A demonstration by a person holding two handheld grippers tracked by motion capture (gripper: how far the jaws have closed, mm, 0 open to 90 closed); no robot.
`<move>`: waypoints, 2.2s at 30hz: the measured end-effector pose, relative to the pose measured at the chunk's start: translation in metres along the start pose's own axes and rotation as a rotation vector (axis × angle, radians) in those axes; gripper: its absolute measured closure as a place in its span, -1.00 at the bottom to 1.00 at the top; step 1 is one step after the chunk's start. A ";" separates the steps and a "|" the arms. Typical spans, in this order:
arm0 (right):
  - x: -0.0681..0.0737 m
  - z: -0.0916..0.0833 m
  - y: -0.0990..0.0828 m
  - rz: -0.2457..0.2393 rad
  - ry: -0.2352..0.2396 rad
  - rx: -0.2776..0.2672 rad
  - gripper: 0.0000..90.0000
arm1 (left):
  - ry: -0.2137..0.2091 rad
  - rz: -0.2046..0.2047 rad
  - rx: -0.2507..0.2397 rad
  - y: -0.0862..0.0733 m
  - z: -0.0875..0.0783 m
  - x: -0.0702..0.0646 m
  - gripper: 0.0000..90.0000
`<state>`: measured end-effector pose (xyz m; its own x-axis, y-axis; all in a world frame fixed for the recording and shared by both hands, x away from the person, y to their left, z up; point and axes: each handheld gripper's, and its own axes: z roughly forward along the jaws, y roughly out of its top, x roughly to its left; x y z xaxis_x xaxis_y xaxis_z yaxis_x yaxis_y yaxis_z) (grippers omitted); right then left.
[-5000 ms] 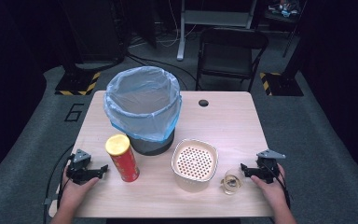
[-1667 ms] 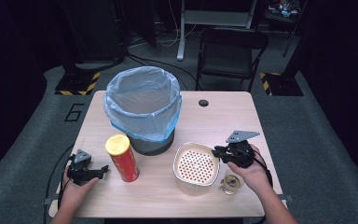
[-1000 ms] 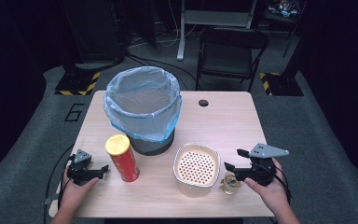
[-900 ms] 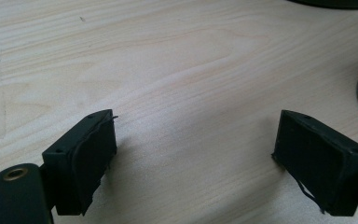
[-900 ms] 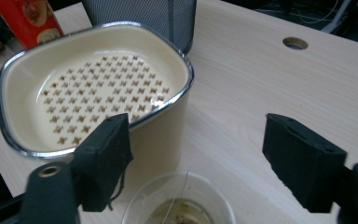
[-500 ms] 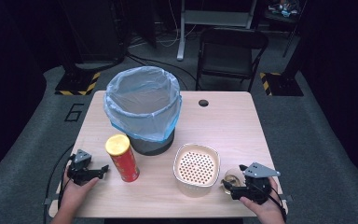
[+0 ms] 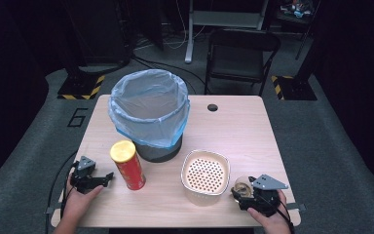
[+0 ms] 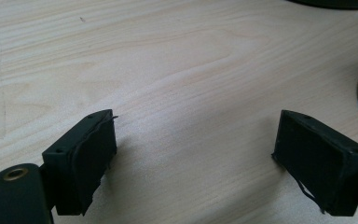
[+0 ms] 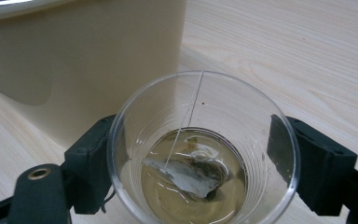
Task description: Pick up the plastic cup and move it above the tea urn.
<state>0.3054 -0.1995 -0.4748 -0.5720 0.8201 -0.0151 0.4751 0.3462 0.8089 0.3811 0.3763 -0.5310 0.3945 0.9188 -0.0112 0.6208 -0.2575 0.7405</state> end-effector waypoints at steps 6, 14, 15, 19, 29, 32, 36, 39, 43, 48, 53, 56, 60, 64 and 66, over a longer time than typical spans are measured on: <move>0.001 0.003 -0.003 -0.010 -0.011 0.018 -0.57 | 0.000 0.000 0.003 0.000 0.000 0.000 -0.72; 0.001 0.007 -0.004 -0.019 -0.017 0.023 -0.51 | 0.000 0.001 -0.003 0.000 0.000 0.000 -0.72; 0.001 0.008 -0.004 -0.007 -0.019 0.022 -0.50 | 0.001 0.001 -0.003 0.000 0.000 0.000 -0.72; 0.000 0.009 -0.005 -0.002 -0.006 0.027 -0.40 | 0.002 0.004 -0.007 0.000 0.000 0.000 -0.72; -0.004 0.008 -0.003 -0.024 0.024 0.030 -0.30 | 0.002 0.004 -0.007 0.000 0.000 0.000 -0.72; -0.009 0.008 -0.002 -0.035 0.030 0.043 -0.30 | 0.001 0.002 -0.003 0.000 0.000 0.000 -0.72; -0.015 0.006 0.002 -0.033 0.032 0.057 -0.29 | 0.000 0.000 0.002 0.000 0.000 0.000 -0.72; -0.021 0.005 0.007 -0.028 0.029 0.053 -0.29 | 0.002 0.003 -0.006 0.000 0.000 0.000 -0.72; -0.032 0.006 0.015 -0.035 0.016 0.045 -0.29 | 0.000 0.001 -0.003 0.000 0.000 0.000 -0.72; -0.045 0.014 0.020 -0.026 -0.001 0.034 -0.29 | 0.000 0.001 0.001 0.000 0.000 0.000 -0.72; -0.054 0.024 0.024 -0.050 -0.001 0.036 -0.28 | 0.001 0.000 -0.001 0.000 0.000 0.000 -0.72; -0.057 0.030 0.027 -0.067 0.001 0.033 -0.28 | 0.002 0.004 -0.002 0.000 0.000 0.000 -0.72; -0.061 0.036 0.030 -0.076 0.005 0.036 -0.28 | 0.001 0.001 -0.002 0.000 0.000 0.000 -0.72; -0.070 0.043 0.032 -0.076 0.035 0.036 -0.28 | 0.002 0.003 -0.006 0.000 0.000 0.000 -0.72; -0.072 0.045 0.033 -0.061 0.045 0.035 -0.28 | 0.002 0.004 -0.006 0.000 0.000 0.000 -0.72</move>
<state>0.3928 -0.2268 -0.4733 -0.6298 0.7759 -0.0360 0.4613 0.4109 0.7864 0.3816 0.3764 -0.5312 0.3954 0.9185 -0.0073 0.6152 -0.2589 0.7446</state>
